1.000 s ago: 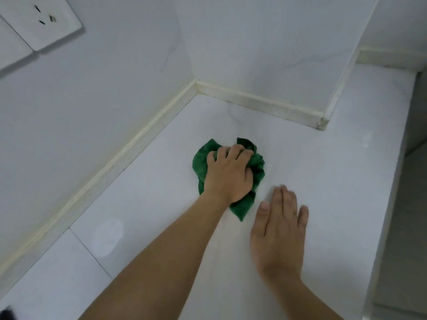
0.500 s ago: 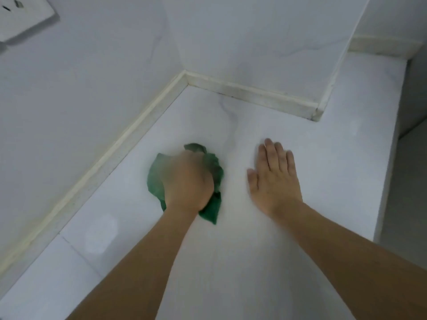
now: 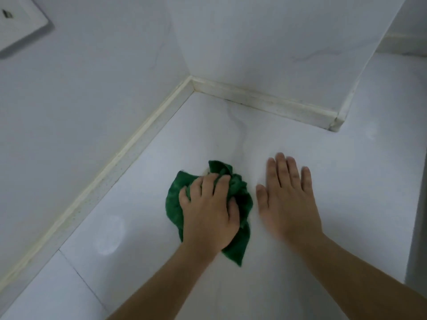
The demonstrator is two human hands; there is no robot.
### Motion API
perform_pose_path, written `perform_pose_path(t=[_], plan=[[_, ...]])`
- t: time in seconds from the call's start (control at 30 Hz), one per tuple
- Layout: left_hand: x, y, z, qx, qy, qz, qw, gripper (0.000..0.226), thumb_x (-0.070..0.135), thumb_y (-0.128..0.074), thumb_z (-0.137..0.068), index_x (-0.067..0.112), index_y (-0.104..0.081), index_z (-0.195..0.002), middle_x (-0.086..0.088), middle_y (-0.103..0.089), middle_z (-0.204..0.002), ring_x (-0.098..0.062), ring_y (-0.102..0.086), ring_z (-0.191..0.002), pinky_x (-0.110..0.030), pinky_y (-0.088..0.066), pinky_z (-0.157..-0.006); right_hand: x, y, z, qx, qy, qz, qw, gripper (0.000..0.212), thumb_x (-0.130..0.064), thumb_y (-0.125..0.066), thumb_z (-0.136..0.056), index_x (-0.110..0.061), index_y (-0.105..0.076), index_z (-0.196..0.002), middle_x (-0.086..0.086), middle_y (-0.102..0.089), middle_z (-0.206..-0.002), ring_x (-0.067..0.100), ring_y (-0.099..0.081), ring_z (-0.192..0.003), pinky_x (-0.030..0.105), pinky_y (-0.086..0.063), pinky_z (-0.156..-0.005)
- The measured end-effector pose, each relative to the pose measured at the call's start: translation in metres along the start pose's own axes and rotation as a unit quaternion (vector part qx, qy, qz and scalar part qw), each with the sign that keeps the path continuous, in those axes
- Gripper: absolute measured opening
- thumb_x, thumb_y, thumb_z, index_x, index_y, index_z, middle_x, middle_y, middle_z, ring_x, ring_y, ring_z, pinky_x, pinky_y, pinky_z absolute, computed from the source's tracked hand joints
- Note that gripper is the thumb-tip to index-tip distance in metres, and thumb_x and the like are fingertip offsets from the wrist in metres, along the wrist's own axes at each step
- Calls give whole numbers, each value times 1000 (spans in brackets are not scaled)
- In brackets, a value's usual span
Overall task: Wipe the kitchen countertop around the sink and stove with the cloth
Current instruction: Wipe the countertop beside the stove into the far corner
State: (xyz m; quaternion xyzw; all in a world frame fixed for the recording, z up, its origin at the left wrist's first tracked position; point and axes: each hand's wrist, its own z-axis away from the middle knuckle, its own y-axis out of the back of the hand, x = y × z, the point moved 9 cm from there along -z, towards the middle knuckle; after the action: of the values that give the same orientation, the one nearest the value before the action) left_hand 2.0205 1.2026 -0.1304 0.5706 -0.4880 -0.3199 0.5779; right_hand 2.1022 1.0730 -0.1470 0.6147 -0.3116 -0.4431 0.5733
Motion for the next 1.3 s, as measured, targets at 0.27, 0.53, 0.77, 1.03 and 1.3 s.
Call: perform_pose_path(t=[0.27,0.53,0.77,1.03,1.3], plan=[[-110,2,-175,0,267,-59,962,46,35,-33,-91,17,-41,-133,-12,-39,-141,-36,-37,-124,-58,-26,-105,1,-1,-3,25,-4,-2,1000,68,-43,-13,-94,-7,-16,-152,12,-12,-160,27,-9,-148,51,-9,-119],[-13,-7,-126,-6,-177,18,984,51,37,-41,-86,18,-57,-130,-6,-56,-129,-31,-51,-115,-50,-40,-98,1,1,-4,32,-3,-14,999,66,-41,-22,-95,-4,-24,-149,16,-21,-157,31,-18,-146,54,-16,-117],[-43,-14,-239,-6,149,-69,987,50,29,-34,-89,14,-43,-136,-13,-42,-142,-35,-40,-125,-52,-29,-106,1,-1,-4,31,-4,-13,999,66,-40,-25,-93,-4,-26,-149,15,-22,-157,30,-19,-146,53,-15,-116],[32,-33,-197,-42,-245,12,969,52,36,-44,-84,19,-55,-132,-5,-54,-135,-31,-50,-121,-47,-36,-105,3,-1,-5,25,-5,-31,999,65,-39,-24,-94,-4,-24,-149,15,-19,-158,29,-16,-147,52,-12,-116],[57,-29,-175,-61,-195,15,979,53,32,-44,-80,20,-55,-130,-3,-53,-133,-29,-47,-120,-44,-31,-105,4,4,-3,17,-3,-91,996,69,-45,-7,-96,-4,-13,-151,14,-11,-159,26,-8,-148,49,-7,-120]])
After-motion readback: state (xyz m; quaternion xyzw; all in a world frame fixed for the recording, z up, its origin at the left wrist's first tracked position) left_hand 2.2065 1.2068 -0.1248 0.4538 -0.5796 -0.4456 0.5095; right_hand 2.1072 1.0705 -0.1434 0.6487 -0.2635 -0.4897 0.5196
